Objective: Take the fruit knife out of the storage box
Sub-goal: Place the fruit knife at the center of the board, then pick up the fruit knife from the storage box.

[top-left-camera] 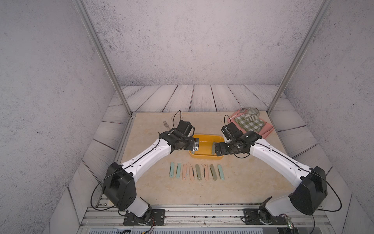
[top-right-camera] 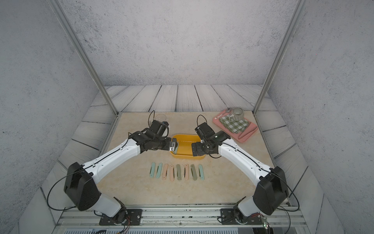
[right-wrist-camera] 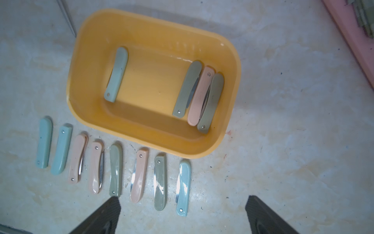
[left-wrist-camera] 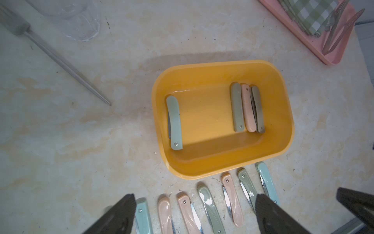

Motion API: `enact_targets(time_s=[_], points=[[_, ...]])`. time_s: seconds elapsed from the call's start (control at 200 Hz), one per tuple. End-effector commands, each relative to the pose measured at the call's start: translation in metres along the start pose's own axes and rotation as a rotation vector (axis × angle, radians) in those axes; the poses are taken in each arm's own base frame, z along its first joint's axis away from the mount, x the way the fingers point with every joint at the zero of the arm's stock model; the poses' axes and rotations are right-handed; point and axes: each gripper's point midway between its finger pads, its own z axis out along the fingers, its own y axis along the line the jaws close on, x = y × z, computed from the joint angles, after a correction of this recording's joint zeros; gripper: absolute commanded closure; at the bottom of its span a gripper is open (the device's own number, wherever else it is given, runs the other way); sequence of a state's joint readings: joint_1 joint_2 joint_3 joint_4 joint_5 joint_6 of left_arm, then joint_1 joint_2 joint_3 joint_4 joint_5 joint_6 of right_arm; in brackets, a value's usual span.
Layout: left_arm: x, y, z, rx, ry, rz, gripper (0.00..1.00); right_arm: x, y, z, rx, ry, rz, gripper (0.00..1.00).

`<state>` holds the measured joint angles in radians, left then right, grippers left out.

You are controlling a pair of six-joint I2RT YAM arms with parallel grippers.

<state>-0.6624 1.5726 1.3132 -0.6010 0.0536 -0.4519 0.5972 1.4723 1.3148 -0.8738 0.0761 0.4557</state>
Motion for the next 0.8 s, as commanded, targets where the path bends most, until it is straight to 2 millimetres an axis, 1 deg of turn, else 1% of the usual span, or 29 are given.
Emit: enact_targets(time_s=[0.0, 0.095, 0.215, 0.355, 0.485, 0.641, 0.796], points=[[-0.002, -0.013, 0.014, 0.012, 0.033, 0.037, 0.07, -0.008, -0.013, 0.001, -0.011, 0.027, 0.048, 0.01], [-0.007, -0.024, 0.032, 0.016, 0.059, 0.062, 0.13, -0.021, -0.016, -0.002, -0.041, 0.017, 0.087, 0.01], [-0.007, -0.028, 0.057, -0.006, 0.125, 0.064, 0.18, -0.032, -0.016, -0.008, -0.057, -0.005, 0.089, 0.01], [0.001, -0.019, 0.09, -0.078, 0.194, 0.045, 0.27, -0.033, -0.019, -0.009, -0.061, -0.005, 0.1, 0.01], [0.006, -0.005, 0.112, -0.161, 0.217, 0.027, 0.28, -0.032, -0.021, -0.01, -0.07, -0.006, 0.105, 0.01], [0.01, 0.009, 0.132, -0.239, 0.218, 0.003, 0.28, -0.031, -0.022, -0.01, -0.08, -0.006, 0.113, 0.01], [0.003, 0.013, 0.143, -0.265, 0.177, 0.006, 0.27, -0.03, -0.023, -0.009, -0.086, -0.009, 0.115, 0.01]])
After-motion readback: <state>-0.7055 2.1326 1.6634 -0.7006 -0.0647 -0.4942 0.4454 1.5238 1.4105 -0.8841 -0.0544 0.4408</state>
